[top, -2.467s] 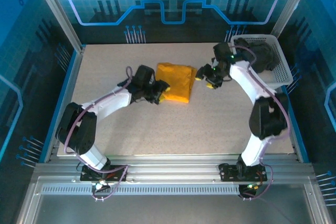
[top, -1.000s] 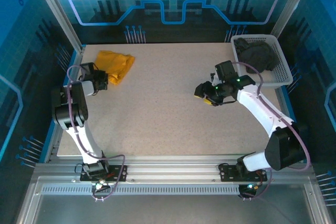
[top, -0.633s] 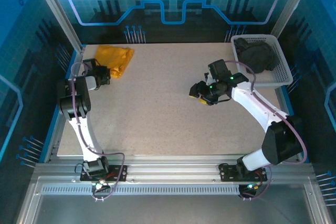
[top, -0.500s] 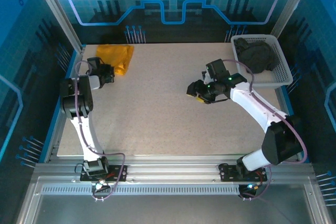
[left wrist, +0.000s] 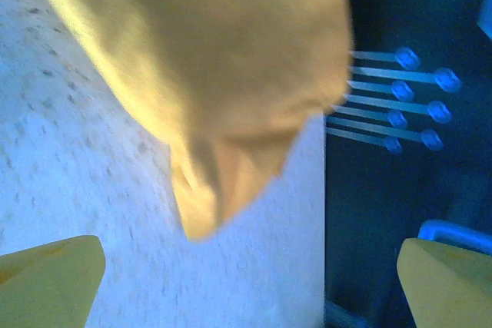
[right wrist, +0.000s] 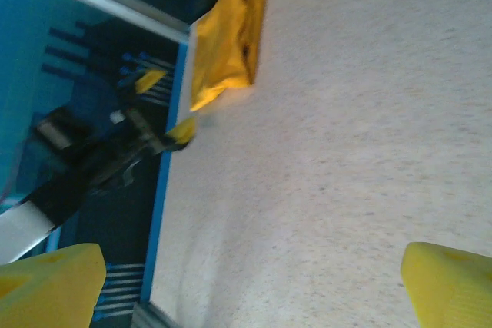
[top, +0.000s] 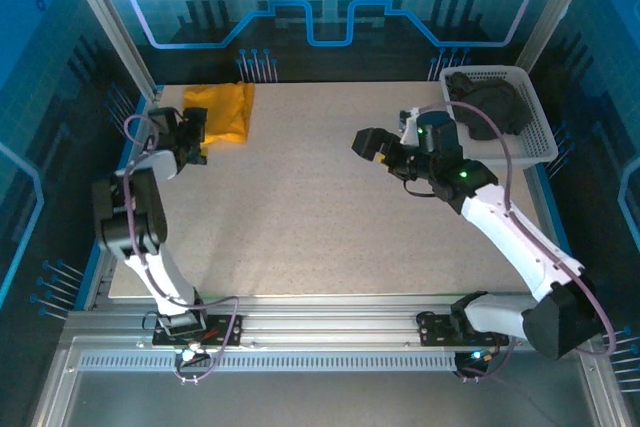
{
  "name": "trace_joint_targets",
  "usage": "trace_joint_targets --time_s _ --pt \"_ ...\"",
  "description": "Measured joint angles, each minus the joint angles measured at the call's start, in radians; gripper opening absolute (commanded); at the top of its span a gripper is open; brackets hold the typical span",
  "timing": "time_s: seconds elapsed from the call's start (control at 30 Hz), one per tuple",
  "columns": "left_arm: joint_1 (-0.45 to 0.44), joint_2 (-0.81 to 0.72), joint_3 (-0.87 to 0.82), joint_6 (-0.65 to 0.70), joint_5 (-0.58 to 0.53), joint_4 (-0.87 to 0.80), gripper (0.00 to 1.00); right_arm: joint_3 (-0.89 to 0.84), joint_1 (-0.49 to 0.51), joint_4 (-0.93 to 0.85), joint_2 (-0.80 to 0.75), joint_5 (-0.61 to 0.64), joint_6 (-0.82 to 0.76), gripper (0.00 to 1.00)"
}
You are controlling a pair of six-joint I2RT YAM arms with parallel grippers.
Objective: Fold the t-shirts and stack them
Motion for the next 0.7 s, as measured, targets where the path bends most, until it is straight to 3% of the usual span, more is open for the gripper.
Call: trace_joint_targets --time_s 0.2,0.33,0.43,0.57,0.7 --pt "-0.129 -0.43 -0.086 0.185 -0.137 -0.297 0.99 -0.006 -0.058 -0.188 -0.153 0.225 -0.067 1.0" --pt "-0.264 -0.667 -0.253 0.17 -0.424 -0.467 0.99 0.006 -0.073 -0.312 -0.173 0.478 -0.102 1.0" --pt "-0.35 -0.769 -0.394 0.203 -0.658 -0.534 0.99 -0.131 -0.077 -0.213 -0.183 0.652 -0.208 1.0" --pt "-0.385 -0.813 -0.523 0.482 -0.853 -0.433 0.99 -0.394 -0.08 -0.018 -0.139 0.806 -0.403 1.0" --pt "-0.334 -0.756 -0.694 0.755 -0.84 -0.114 0.99 -0.435 -0.13 0.079 0.041 0.819 -0.554 1.0"
